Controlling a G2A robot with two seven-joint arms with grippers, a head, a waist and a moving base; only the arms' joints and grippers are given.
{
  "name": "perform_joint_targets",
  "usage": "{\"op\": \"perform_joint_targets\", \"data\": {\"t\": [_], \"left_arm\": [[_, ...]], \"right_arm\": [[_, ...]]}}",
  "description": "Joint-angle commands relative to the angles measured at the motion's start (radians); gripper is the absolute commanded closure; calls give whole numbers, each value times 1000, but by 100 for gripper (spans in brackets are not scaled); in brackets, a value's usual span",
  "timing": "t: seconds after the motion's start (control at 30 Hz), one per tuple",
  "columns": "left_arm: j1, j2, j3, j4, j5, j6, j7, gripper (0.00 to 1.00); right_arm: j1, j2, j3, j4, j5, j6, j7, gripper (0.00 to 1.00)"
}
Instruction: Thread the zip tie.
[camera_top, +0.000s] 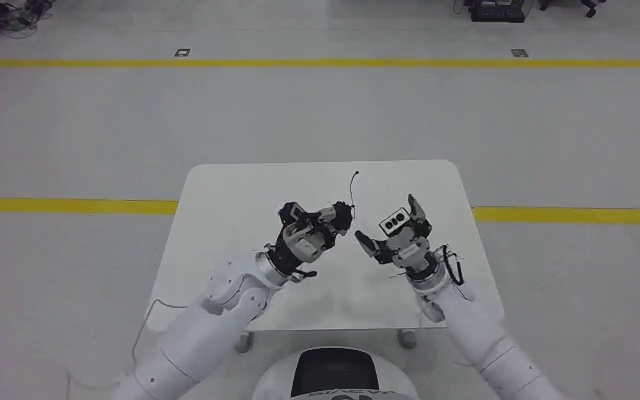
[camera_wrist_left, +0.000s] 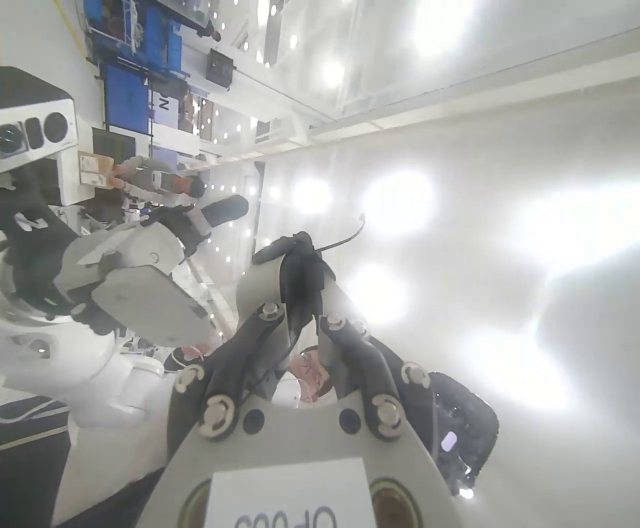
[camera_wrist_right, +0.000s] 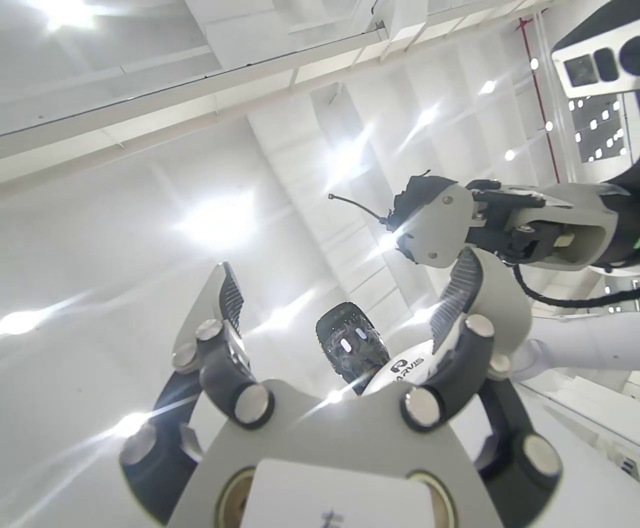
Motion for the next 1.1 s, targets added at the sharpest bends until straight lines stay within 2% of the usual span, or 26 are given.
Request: {"op": "perform_joint_targets", "data": {"t": [0.0, 0.27, 0.4, 1.07], "left_arm": [[3, -1, -2, -1, -7, 3, -6, 100], [5, -3, -2, -3, -20, 15, -23, 100], [5, -3, -2, -3, -20, 15, -23, 100], [5, -3, -2, -3, -20, 15, -23, 100]], "right_arm": [[-1, -9, 7, 2, 0, 11, 1, 13], [4, -42, 11, 8, 0, 27, -5, 29], [11, -51, 3, 17, -7, 34, -4, 49], [18, -89, -16, 31, -32, 52, 2, 64]]}}
